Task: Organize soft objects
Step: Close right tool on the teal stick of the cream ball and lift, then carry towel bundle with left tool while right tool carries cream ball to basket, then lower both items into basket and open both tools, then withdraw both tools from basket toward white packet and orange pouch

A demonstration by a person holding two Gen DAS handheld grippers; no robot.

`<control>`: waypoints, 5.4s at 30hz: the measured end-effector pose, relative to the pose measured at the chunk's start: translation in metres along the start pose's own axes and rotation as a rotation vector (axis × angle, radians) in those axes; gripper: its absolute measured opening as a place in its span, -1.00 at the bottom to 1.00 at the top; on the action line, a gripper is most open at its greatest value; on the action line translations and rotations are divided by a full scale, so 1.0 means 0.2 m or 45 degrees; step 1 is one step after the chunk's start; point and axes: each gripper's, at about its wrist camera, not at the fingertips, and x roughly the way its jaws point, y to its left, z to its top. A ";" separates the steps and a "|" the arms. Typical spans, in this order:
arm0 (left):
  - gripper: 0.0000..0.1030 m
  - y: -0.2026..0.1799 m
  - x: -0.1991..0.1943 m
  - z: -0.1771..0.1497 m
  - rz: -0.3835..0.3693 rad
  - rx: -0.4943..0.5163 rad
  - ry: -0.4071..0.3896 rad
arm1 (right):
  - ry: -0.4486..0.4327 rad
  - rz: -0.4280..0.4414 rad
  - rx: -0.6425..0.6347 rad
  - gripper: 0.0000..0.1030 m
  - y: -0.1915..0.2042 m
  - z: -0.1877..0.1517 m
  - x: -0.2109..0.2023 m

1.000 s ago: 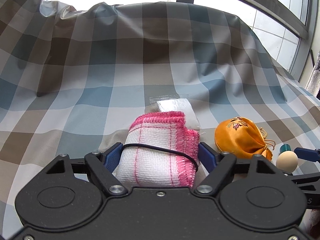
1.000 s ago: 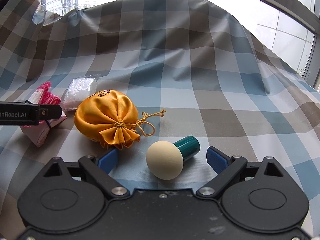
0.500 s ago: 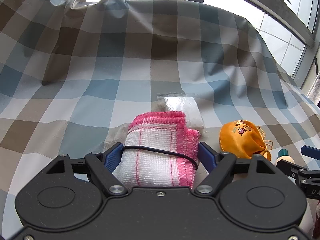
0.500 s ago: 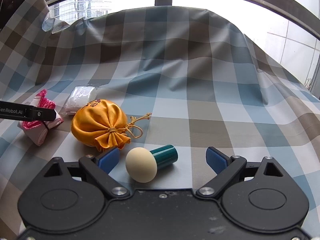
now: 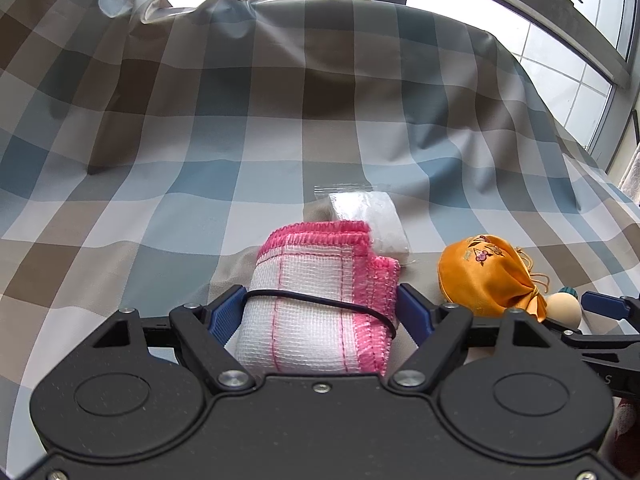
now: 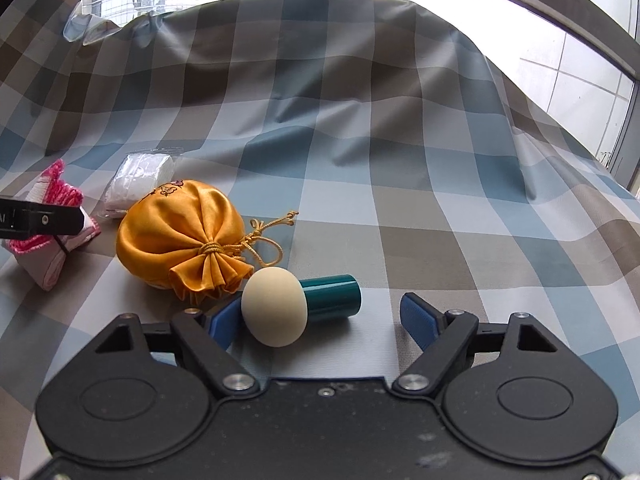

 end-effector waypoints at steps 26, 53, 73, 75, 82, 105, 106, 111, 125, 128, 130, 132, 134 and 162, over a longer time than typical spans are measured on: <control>0.46 -0.07 -0.07 -0.07 0.113 0.141 -0.102 | -0.043 0.070 0.135 0.14 0.00 0.02 -0.08; 0.39 -0.22 -0.85 -0.29 0.124 0.032 -0.185 | -0.170 0.161 0.441 0.14 -0.15 -0.18 -0.69; 0.39 -0.39 -1.23 -0.67 -0.093 0.009 0.053 | -0.180 0.189 0.365 0.15 -0.09 -0.52 -1.40; 0.39 -0.41 -1.25 -0.71 -0.127 0.021 0.091 | -0.165 0.184 0.344 0.15 -0.07 -0.53 -1.42; 0.39 -0.45 -1.29 -0.80 -0.161 0.049 0.147 | -0.112 0.203 0.263 0.15 0.02 -0.54 -1.46; 0.59 -0.45 -1.26 -0.84 -0.134 0.045 0.192 | -0.098 0.258 0.196 0.31 0.08 -0.53 -1.48; 0.59 -0.45 -1.26 -0.84 -0.132 0.047 0.191 | -0.097 0.255 0.198 0.31 0.07 -0.53 -1.48; 0.59 -0.45 -1.26 -0.84 -0.105 0.053 0.174 | -0.092 0.247 0.207 0.31 0.06 -0.53 -1.47; 0.59 -0.43 -1.26 -0.81 0.046 0.085 0.101 | -0.051 0.240 0.207 0.31 0.06 -0.56 -1.40; 0.59 -0.41 -1.25 -0.77 0.098 0.113 0.063 | -0.036 0.232 0.200 0.31 0.06 -0.56 -1.37; 0.60 -0.40 -1.23 -0.74 0.130 0.129 0.039 | -0.030 0.226 0.188 0.31 0.07 -0.55 -1.34; 0.60 -0.37 -1.20 -0.69 0.159 0.144 0.015 | -0.030 0.214 0.173 0.32 0.07 -0.54 -1.31; 0.60 -0.35 -1.17 -0.65 0.187 0.155 -0.010 | -0.030 0.203 0.155 0.32 0.08 -0.52 -1.27; 0.67 -0.11 -0.41 -0.23 0.290 0.236 -0.007 | -0.129 0.084 -0.111 0.98 0.29 -0.25 -0.69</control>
